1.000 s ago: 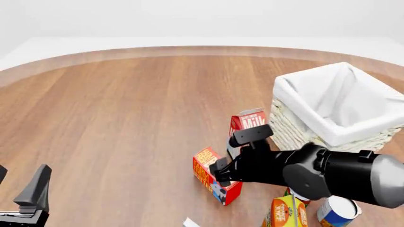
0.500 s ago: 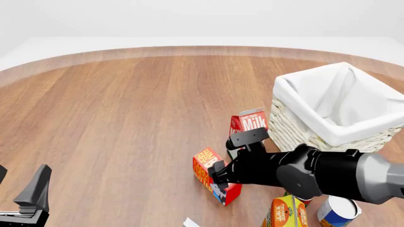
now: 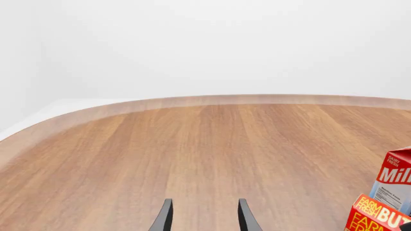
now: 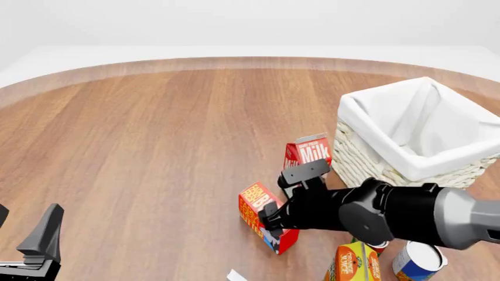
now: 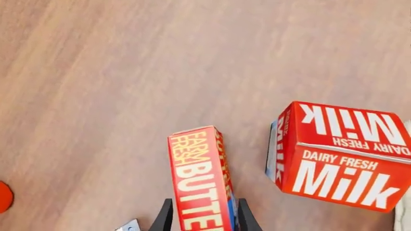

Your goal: Pick up the cream cheese box and the butter, and put them in the basket.

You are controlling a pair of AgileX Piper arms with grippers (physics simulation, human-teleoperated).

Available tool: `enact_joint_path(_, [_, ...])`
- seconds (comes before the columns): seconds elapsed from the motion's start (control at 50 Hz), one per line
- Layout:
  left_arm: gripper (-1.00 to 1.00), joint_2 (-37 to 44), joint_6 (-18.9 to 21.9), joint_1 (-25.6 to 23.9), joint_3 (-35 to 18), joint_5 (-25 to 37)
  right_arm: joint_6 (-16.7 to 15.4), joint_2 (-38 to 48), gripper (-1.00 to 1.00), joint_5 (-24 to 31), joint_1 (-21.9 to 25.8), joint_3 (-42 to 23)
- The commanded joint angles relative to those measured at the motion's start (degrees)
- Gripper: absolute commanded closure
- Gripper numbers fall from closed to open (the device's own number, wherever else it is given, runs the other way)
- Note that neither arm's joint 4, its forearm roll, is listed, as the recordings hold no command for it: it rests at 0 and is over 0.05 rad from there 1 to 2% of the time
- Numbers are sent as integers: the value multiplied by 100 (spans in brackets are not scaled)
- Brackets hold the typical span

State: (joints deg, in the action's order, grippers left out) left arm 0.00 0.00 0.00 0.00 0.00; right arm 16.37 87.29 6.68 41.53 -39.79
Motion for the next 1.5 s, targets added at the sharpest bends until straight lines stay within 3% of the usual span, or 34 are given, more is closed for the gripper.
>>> enact_joint_path(0.02, [-100, 0, 0, 0, 0, 0, -185, 124, -100, 59, -84, -48])
enact_joint_path(0.88, [-100, 0, 0, 0, 0, 0, -199, 546, -100, -65, 65, -113])
enact_joint_path(1.16, [-100, 0, 0, 0, 0, 0, -306, 541, -100, -50, -83, -86])
enact_joint_path(1.18, [-100, 0, 0, 0, 0, 0, -276, 539, 100, -45, -58, -94])
enact_joint_path(1.5, [-100, 0, 0, 0, 0, 0, -380, 311, 100, 131, -69, -142])
